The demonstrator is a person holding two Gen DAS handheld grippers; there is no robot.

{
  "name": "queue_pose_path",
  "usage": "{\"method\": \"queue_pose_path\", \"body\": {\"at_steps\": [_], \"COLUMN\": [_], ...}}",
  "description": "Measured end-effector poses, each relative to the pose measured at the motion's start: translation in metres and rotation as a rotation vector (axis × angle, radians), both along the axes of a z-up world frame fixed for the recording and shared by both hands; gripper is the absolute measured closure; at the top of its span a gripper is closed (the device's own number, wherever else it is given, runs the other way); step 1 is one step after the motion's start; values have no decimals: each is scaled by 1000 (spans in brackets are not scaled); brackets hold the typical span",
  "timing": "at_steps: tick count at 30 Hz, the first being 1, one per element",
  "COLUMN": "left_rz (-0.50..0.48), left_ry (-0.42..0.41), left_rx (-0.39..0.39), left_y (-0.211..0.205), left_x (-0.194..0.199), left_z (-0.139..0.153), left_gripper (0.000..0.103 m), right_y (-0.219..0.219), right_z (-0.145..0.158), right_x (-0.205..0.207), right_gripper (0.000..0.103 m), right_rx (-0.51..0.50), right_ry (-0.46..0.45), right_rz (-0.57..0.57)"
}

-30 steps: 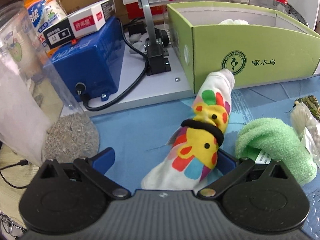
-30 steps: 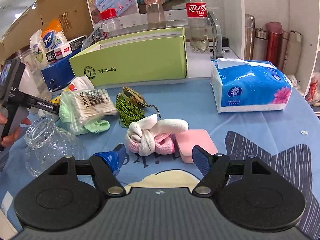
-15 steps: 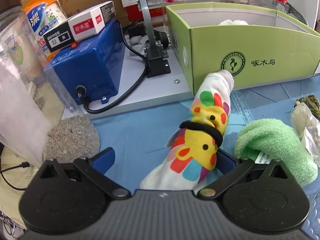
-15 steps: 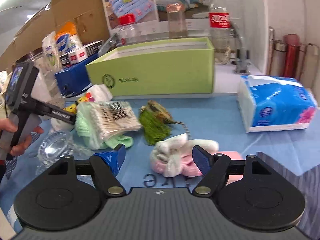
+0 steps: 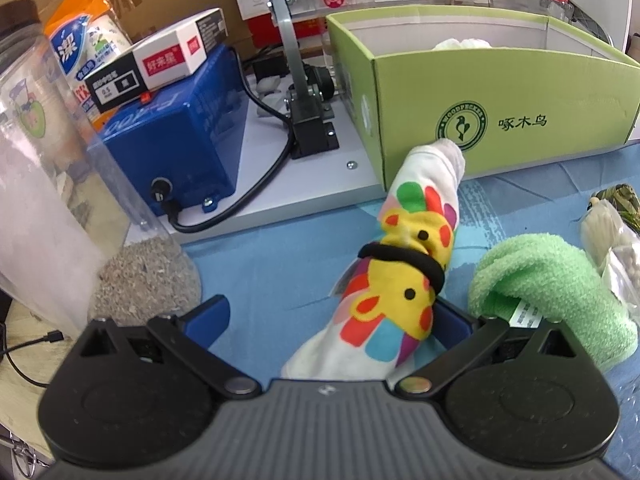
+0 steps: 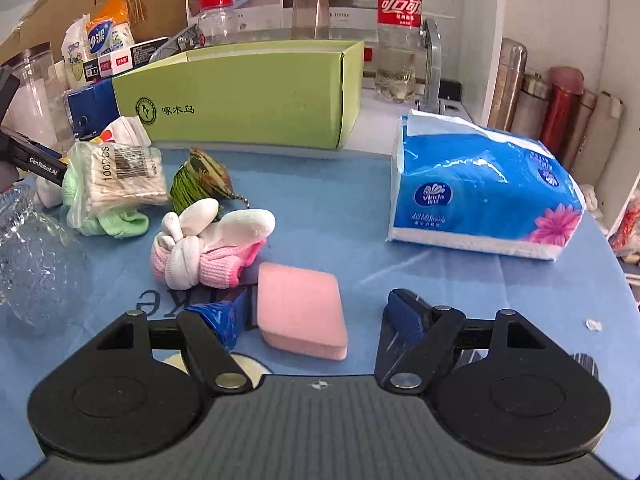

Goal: Organize soft objects
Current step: 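Grasp the sock puppet with the left tool while the right tool grasps the pink sponge, then carry both items into the lime-green box and open both tools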

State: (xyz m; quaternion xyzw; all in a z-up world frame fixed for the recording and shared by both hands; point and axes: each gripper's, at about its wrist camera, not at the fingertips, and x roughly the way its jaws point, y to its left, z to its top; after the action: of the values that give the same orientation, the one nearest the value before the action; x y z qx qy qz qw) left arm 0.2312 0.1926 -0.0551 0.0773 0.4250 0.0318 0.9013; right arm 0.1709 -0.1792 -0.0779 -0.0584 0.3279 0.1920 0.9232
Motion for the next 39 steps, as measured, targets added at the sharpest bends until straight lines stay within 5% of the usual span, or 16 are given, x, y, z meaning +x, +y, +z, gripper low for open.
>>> {"method": "queue_pose_path", "body": {"at_steps": [10, 11, 13, 15, 18, 27, 33, 39], "left_rz": [-10, -15, -34, -17, 24, 48, -30, -68], "left_ry": [-14, -15, -6, 7, -12, -108, -183, -210], "left_rx": [23, 22, -25, -47, -9, -105, -164, -201], "left_y": [-4, -4, -3, -2, 1, 25, -12, -31], "left_x": [-5, -7, -11, -15, -28, -62, -16, 58], "left_z": [0, 2, 7, 12, 19, 77, 118, 140], "left_gripper": [3, 9, 43, 62, 64, 67, 67, 68], "right_y": [-1, 0, 1, 4, 1, -36, 11, 60], "right_z": [-2, -2, 0, 2, 3, 49, 102, 129], "right_x": [-5, -6, -10, -14, -25, -59, 4, 95], "right_gripper": [43, 49, 74, 82, 82, 81, 81, 81], "right_rx": [12, 10, 14, 10, 29, 223, 292, 299], "right_ry": [-36, -37, -37, -35, -39, -140, -277, -281], "right_rz": [-16, -18, -16, -19, -38, -129, 14, 72]}}
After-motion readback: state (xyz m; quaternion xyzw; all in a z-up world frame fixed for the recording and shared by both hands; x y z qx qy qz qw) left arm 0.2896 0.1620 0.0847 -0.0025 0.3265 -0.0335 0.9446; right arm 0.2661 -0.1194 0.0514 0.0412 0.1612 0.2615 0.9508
